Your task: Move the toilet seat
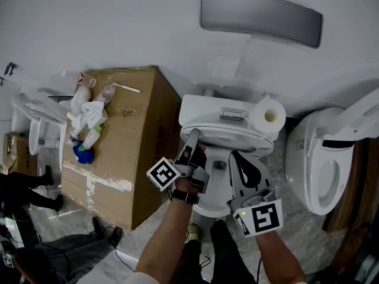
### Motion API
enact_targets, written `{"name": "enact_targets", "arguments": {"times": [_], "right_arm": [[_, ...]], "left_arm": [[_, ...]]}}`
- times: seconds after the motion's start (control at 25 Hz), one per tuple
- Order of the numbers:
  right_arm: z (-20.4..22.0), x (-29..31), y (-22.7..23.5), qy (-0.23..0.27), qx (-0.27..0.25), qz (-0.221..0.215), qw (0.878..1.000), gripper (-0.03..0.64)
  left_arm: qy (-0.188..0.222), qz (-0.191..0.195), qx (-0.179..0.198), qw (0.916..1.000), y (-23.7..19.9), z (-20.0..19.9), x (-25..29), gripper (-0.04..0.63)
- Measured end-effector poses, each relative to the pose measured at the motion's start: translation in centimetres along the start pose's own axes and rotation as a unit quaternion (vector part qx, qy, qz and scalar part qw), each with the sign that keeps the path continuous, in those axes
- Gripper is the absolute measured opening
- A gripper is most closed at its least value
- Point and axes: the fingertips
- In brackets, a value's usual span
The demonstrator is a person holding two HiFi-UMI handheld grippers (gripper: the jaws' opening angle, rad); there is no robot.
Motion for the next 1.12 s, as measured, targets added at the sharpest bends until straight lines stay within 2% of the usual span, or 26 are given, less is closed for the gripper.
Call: {"name": "enact_targets", "arguments": {"times": [0.16, 0.24, 0.32, 0.36, 0.48, 0.6, 0.84, 1.12], "right_arm": [[-0.5, -0.9, -0.6, 0.003, 0.003, 0.007, 1.000, 0.012], [-0.9, -1.6, -0.8, 0.004, 0.008, 0.016, 1.000, 0.012], [-1.6, -2.6, -1.0, 0.007, 0.018, 0.026, 0.999, 0.012], [-2.0, -3.2, -1.3, 0.010, 0.020, 0.031, 0.999, 0.012], [-3.8, -5.5, -2.9, 0.019, 0.013, 0.040, 0.999, 0.012], [-5.1, -8.0, -4.8, 0.023, 0.016, 0.047, 0.999, 0.012], [-7.7, -13.1, -8.6, 0.033, 0.019, 0.069, 0.997, 0.012], [-11.8, -19.0, -13.1, 0.051, -0.001, 0.084, 0.995, 0.012]], "left_arm": [[-0.022, 0.002, 0.016, 0.9996, 2.2, 1.1, -0.4, 0.076], [-0.036, -0.011, 0.035, 0.9987, 3.5, 1.7, -1.1, 0.048], [-0.055, -0.043, 0.072, 0.9949, 4.6, 2.4, -2.2, 0.027], [-0.065, -0.056, 0.106, 0.9906, 5.6, 2.6, -2.9, 0.017], [-0.094, -0.034, 0.223, 0.9698, 11.5, 3.7, -4.2, 0.009], [-0.114, -0.025, 0.302, 0.9462, 16.6, 5.2, -6.4, 0.009], [-0.131, -0.016, 0.396, 0.9090, 25.4, 8.1, -11.3, 0.009], [-0.154, -0.021, 0.506, 0.8483, 32.8, 12.5, -17.2, 0.009]]}}
Point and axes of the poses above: the fingertips, and each gripper's own axes: x forward along the fingers, y to its right, z out of its underside, and after that the axes turned 12 degrees about -y, right-handed
